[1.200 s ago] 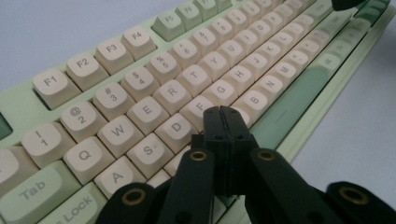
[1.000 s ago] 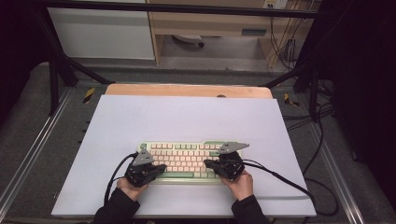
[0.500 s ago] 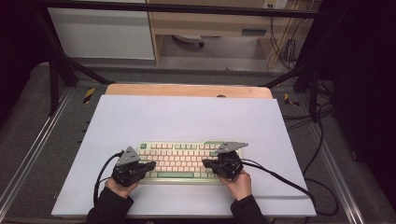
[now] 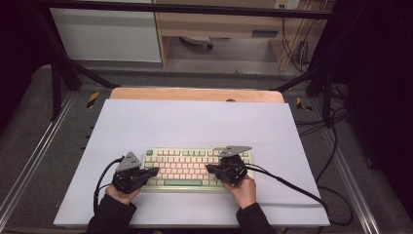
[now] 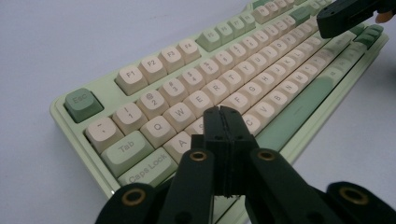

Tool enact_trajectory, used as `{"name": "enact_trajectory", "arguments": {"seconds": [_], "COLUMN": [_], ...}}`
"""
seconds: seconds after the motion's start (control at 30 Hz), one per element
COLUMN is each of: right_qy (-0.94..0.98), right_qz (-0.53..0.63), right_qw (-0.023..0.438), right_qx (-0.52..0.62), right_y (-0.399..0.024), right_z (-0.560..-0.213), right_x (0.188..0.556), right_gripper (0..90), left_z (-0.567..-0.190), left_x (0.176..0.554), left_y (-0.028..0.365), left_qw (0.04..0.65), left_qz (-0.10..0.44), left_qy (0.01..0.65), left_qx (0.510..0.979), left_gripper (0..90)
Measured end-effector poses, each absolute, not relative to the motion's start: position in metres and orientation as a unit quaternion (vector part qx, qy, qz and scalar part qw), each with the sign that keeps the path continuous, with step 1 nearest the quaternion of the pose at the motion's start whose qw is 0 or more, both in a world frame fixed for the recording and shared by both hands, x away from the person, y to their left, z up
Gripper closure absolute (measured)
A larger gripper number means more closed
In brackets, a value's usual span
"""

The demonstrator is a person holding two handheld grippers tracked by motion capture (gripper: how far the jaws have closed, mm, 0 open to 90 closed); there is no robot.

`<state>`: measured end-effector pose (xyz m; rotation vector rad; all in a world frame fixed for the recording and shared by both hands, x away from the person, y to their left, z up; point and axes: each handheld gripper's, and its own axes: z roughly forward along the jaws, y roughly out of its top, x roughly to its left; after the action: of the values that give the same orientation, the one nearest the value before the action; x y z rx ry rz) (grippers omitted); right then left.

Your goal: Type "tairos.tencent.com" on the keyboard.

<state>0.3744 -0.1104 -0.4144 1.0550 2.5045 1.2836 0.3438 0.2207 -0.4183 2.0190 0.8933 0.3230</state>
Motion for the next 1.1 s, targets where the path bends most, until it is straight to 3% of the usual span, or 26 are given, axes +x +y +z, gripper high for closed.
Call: {"name": "enact_trajectory", "arguments": {"seconds": [0.37,1.1], "right_qy": [0.84,0.845], "right_qz": [0.407,0.392], "right_qw": [0.076,0.083], "right_qx": [0.35,0.354], "right_y": [-0.086,-0.084], "right_z": [-0.418,-0.426], "right_x": [0.388,0.395], "right_gripper": [90.0,90.0], "left_z": [-0.419,-0.42], "left_x": [0.345,0.345], "left_y": [0.222,0.222], "left_qw": [0.44,0.438], "left_qz": [0.128,0.126], "left_qy": [0.361,0.361], "left_qx": [0.813,0.814], "left_gripper": [90.0,90.0]}}
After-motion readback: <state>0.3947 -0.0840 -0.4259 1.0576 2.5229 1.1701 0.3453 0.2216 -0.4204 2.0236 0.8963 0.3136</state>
